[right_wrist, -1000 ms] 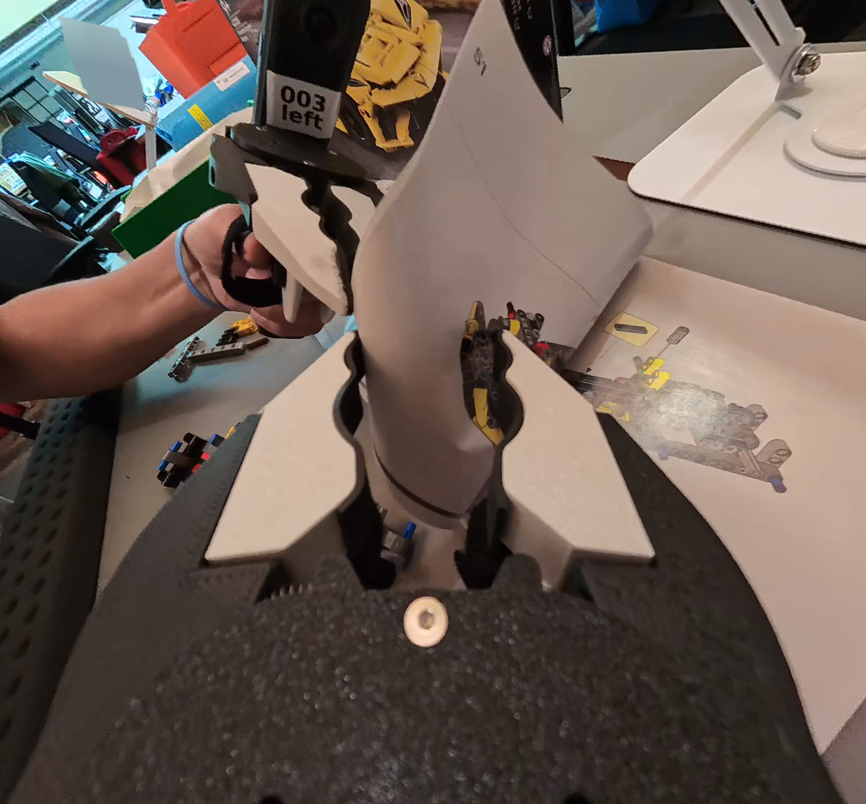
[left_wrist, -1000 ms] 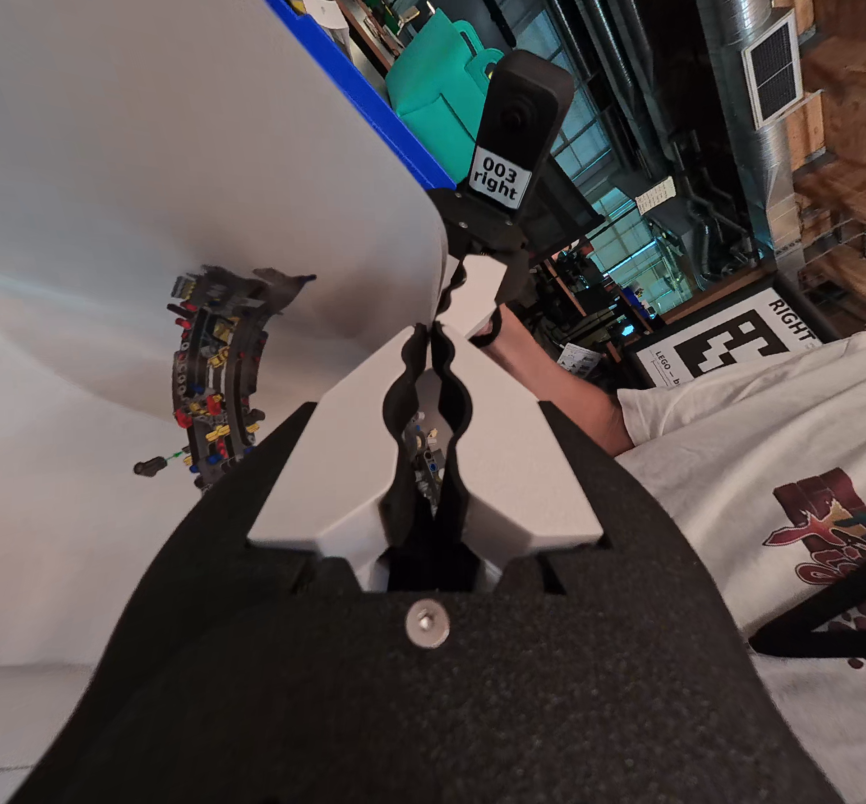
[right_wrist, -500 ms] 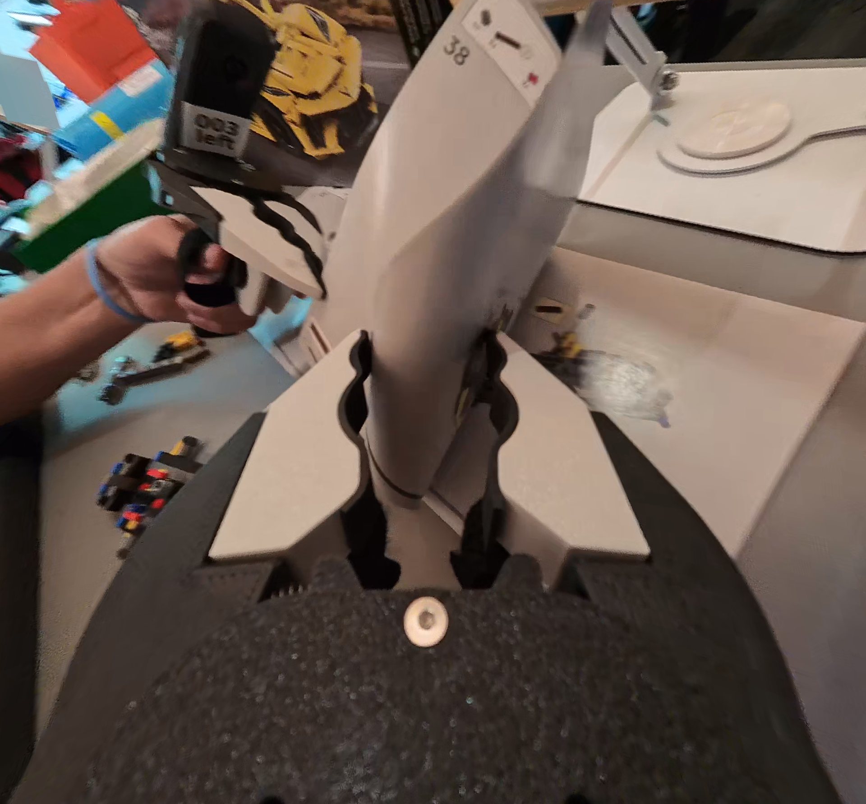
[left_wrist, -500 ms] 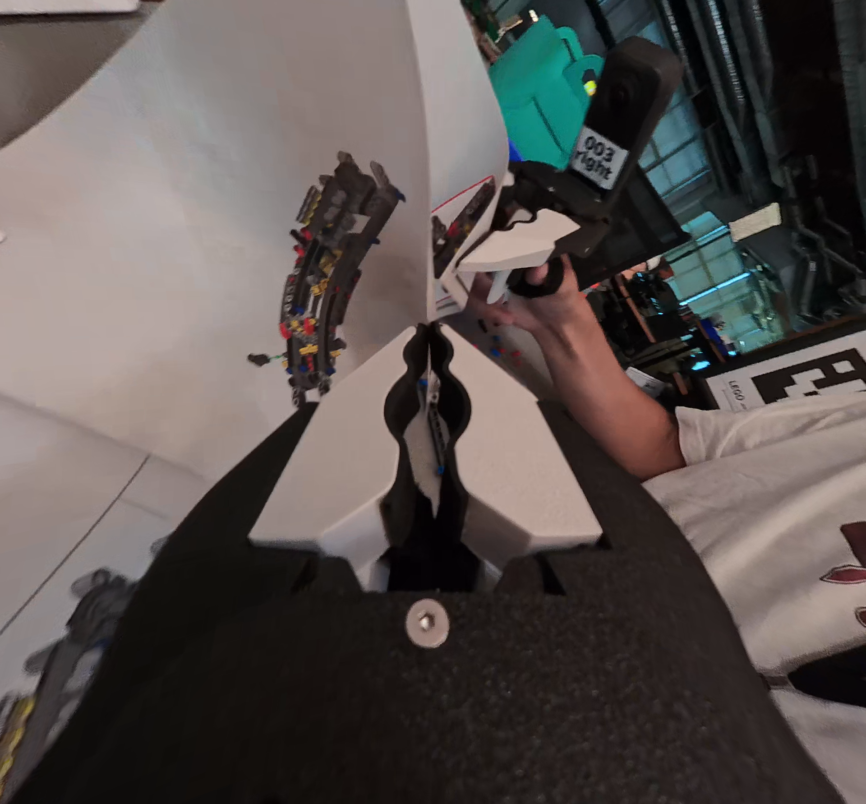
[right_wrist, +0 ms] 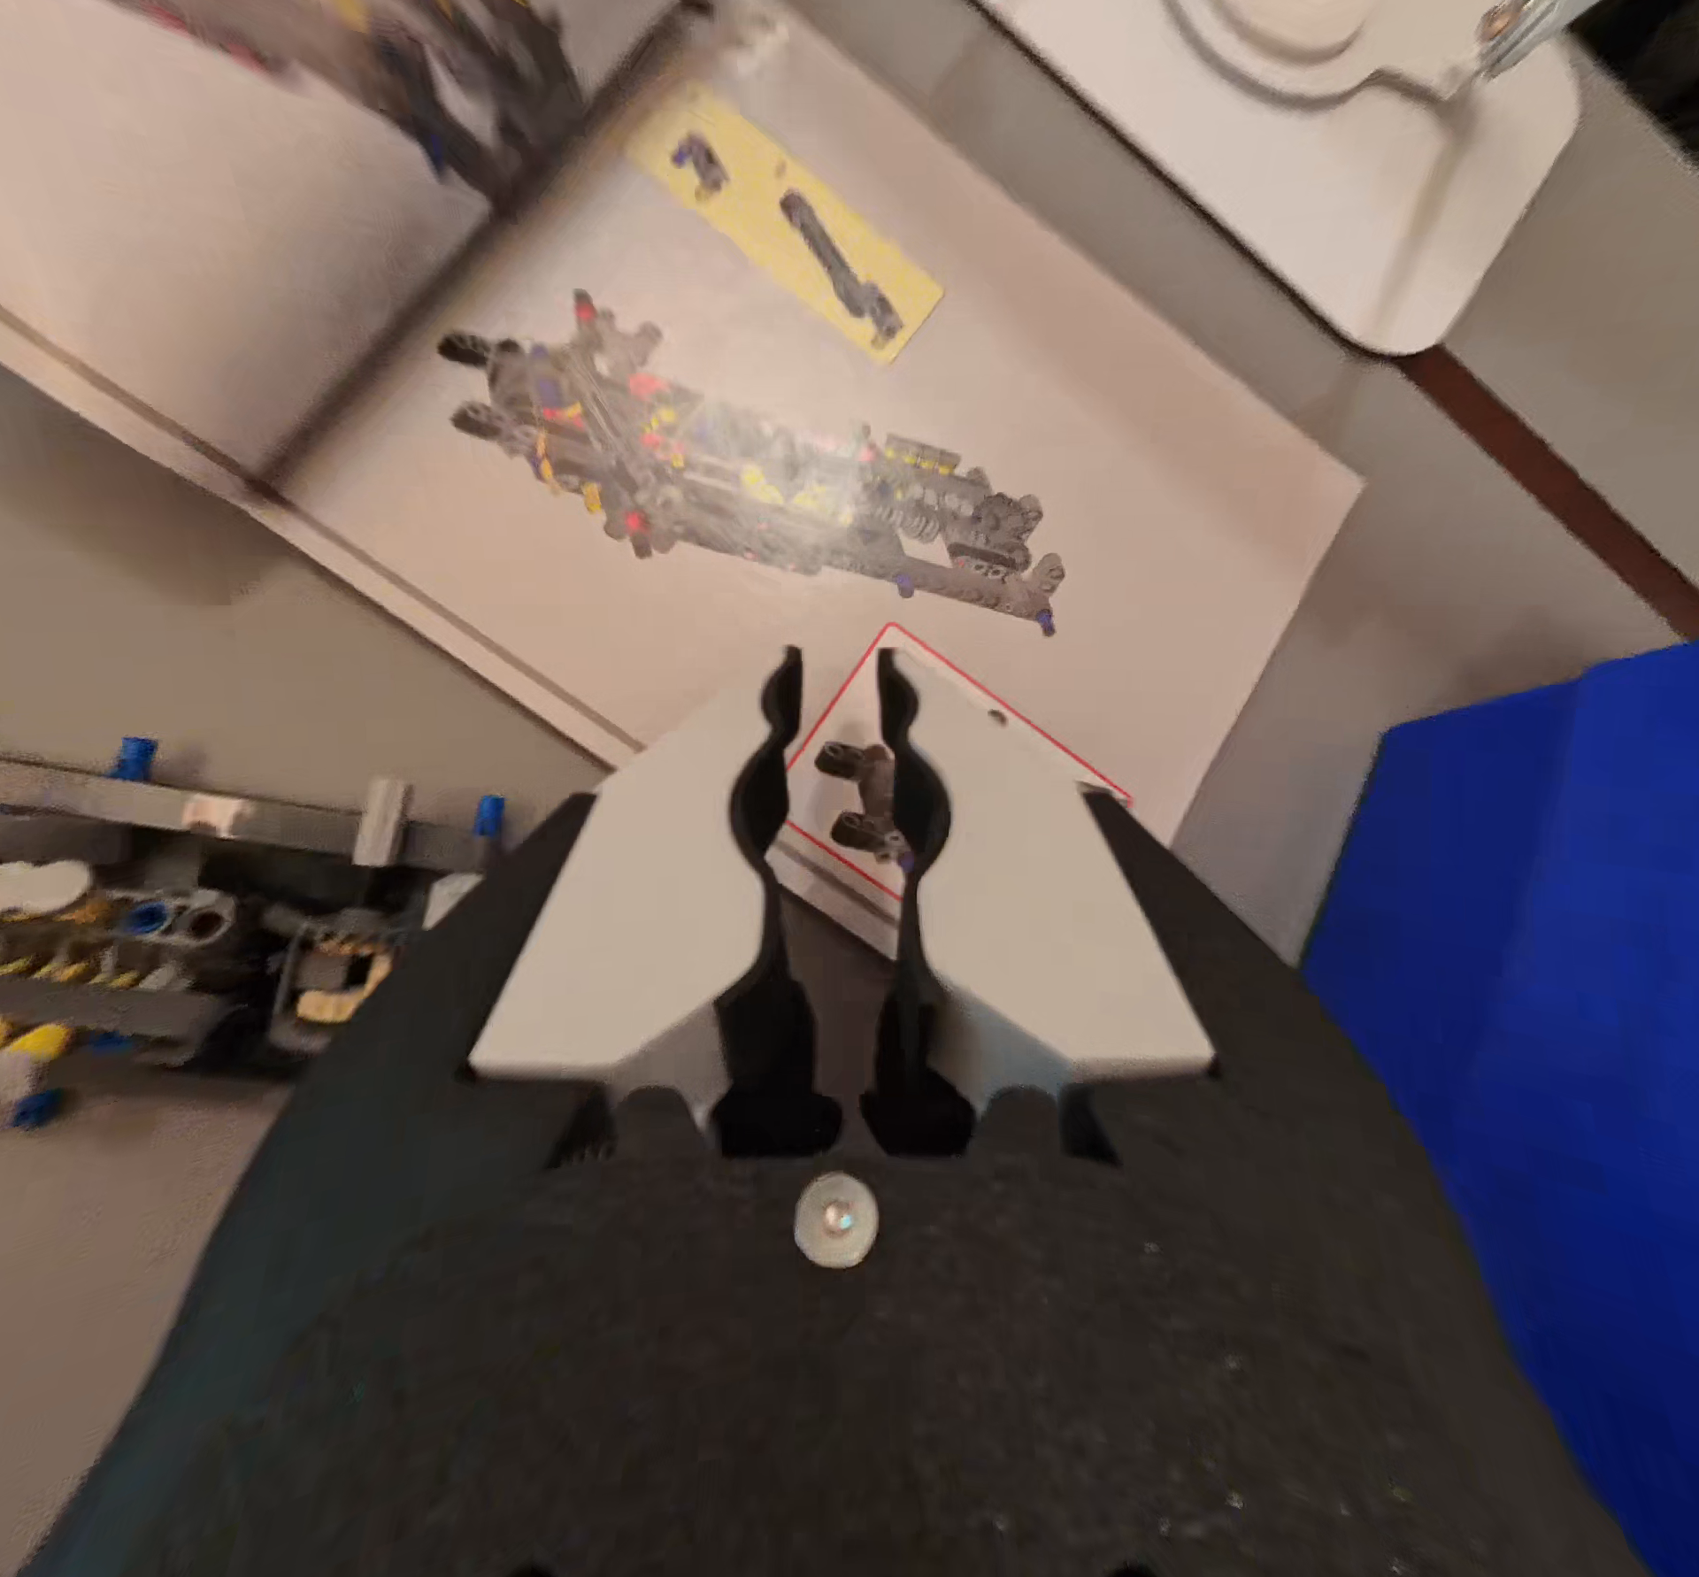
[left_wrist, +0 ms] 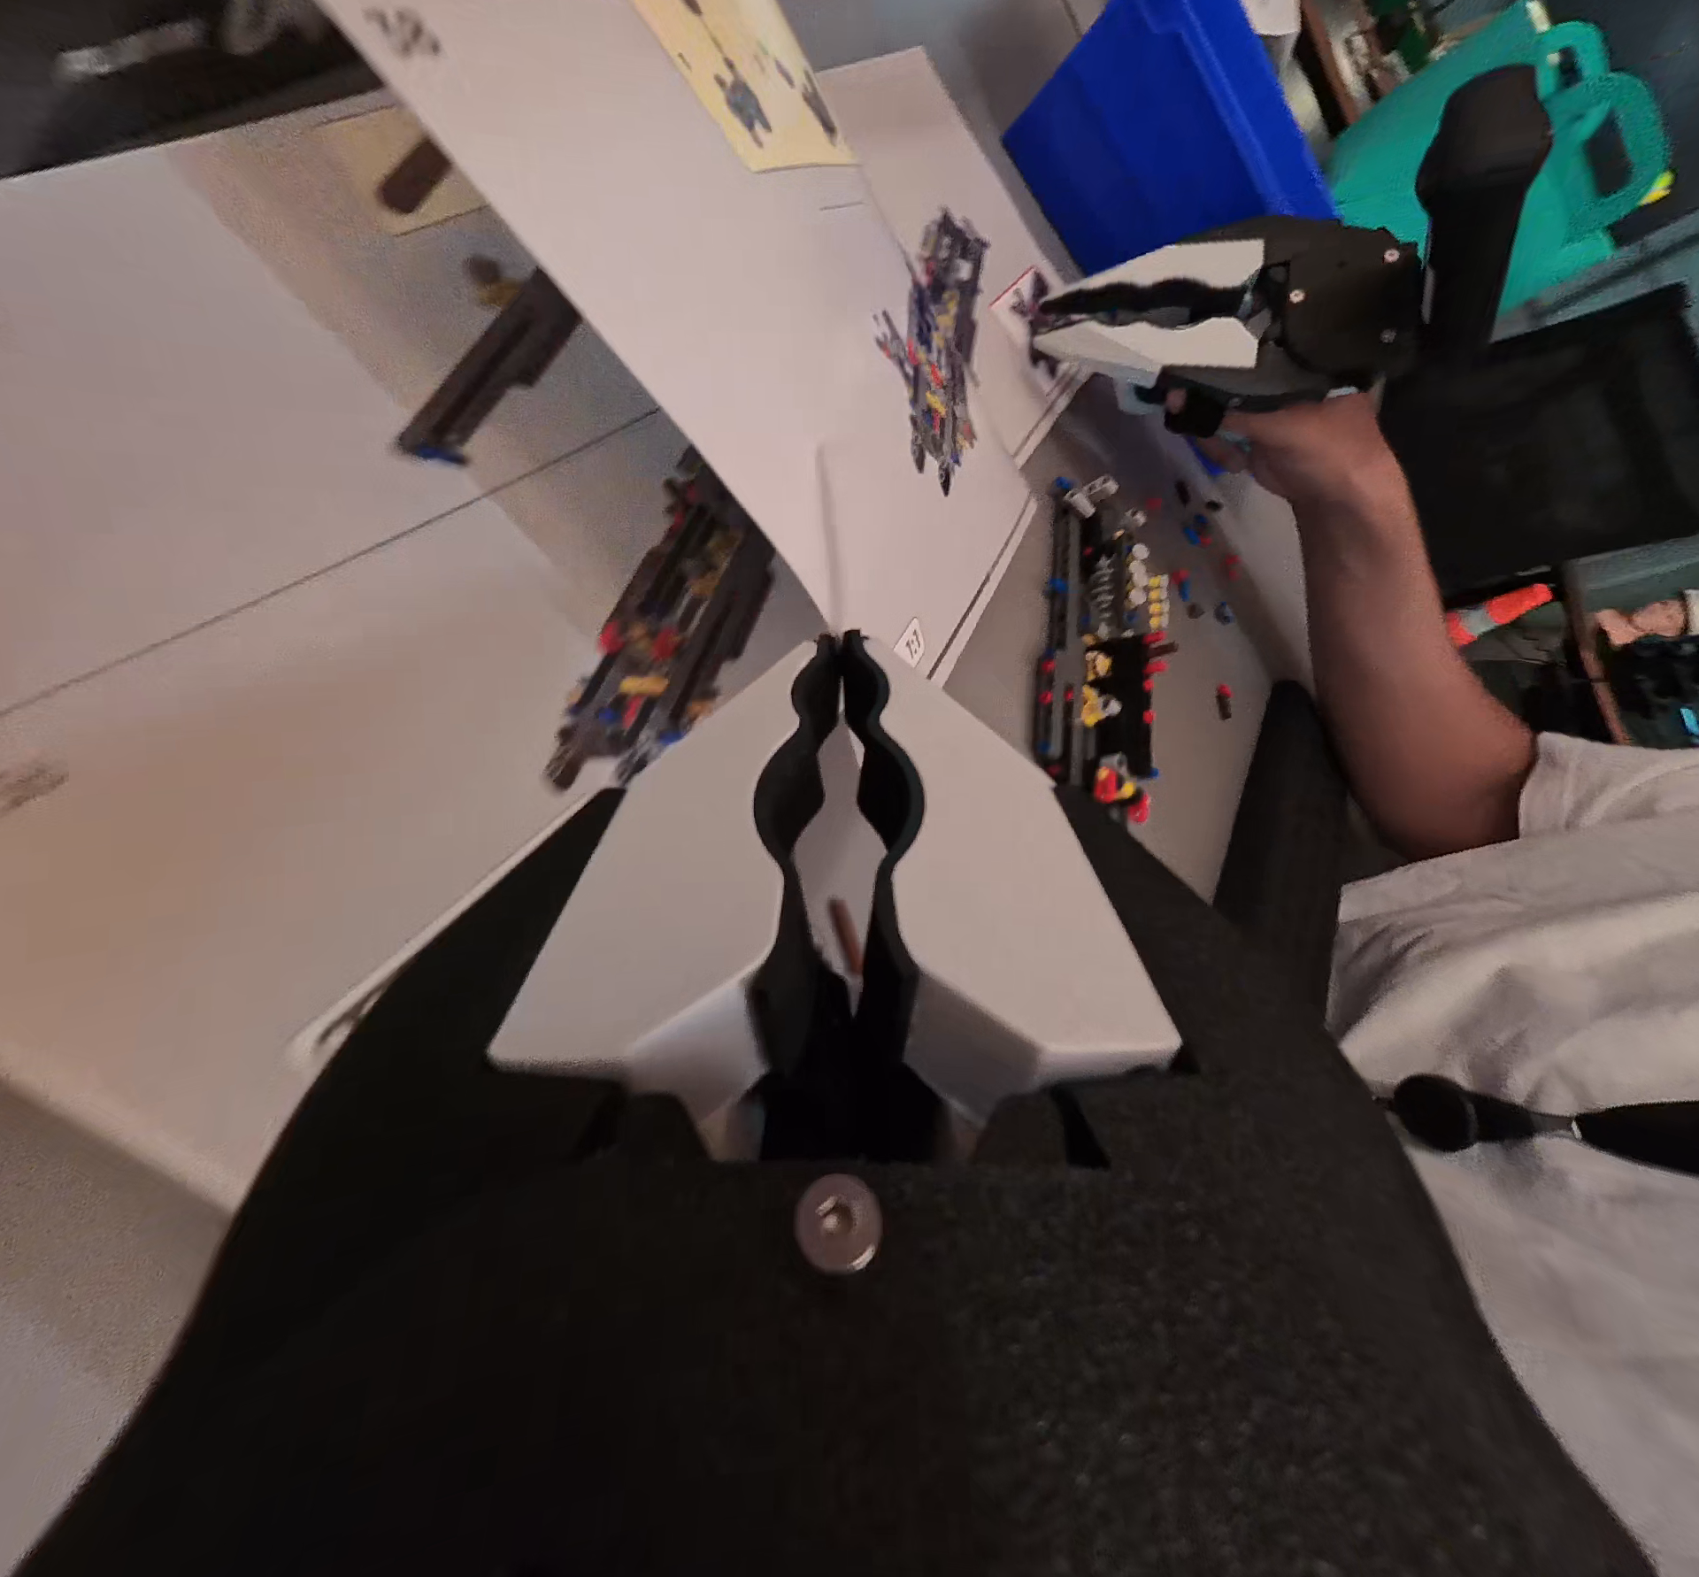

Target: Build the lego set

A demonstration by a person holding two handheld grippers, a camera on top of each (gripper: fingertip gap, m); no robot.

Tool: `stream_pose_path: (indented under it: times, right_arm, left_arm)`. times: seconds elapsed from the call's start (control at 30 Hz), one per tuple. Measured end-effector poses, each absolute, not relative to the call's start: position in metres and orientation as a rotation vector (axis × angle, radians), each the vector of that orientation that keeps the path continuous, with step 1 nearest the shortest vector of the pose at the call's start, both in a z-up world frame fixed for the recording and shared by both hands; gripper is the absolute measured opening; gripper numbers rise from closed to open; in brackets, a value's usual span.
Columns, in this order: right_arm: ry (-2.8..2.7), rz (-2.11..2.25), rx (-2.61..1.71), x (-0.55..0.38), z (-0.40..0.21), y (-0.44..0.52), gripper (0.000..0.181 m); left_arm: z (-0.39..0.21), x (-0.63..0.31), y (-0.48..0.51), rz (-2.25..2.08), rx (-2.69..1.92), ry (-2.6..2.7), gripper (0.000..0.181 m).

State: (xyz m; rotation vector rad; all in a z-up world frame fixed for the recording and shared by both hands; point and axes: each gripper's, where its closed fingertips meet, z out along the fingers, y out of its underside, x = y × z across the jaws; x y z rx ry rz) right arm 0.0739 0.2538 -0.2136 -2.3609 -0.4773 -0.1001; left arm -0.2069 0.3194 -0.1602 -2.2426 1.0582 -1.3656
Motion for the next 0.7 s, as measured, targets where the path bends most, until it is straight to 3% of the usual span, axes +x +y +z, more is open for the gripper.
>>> stream_pose_path:
  times: [0.1,0.4,0.5,0.7]
  right_arm:
    - [-0.462,-0.041,-2.406,0.071,-0.231,0.257,0.000]
    - [-0.471,-0.005,-2.519,0.072,-0.233,0.252,0.000]
    - [-0.514,-0.173,-2.582,0.074,-0.228,0.257,0.000]
    - [-1.040,0.151,-2.246,-0.077,-0.197,0.274,0.000]
  left_arm:
    - [-0.168,-0.244,0.330,-1.233,-2.302,1.049,0.000]
    - [-0.208,-0.312,0.348,-0.958,-2.447,1.017,0.000]
    - [-0.214,-0.312,0.345,-0.920,-2.436,1.024,0.000]
    - [-0.216,-0.306,0.334,-0.934,-2.424,1.060,0.000]
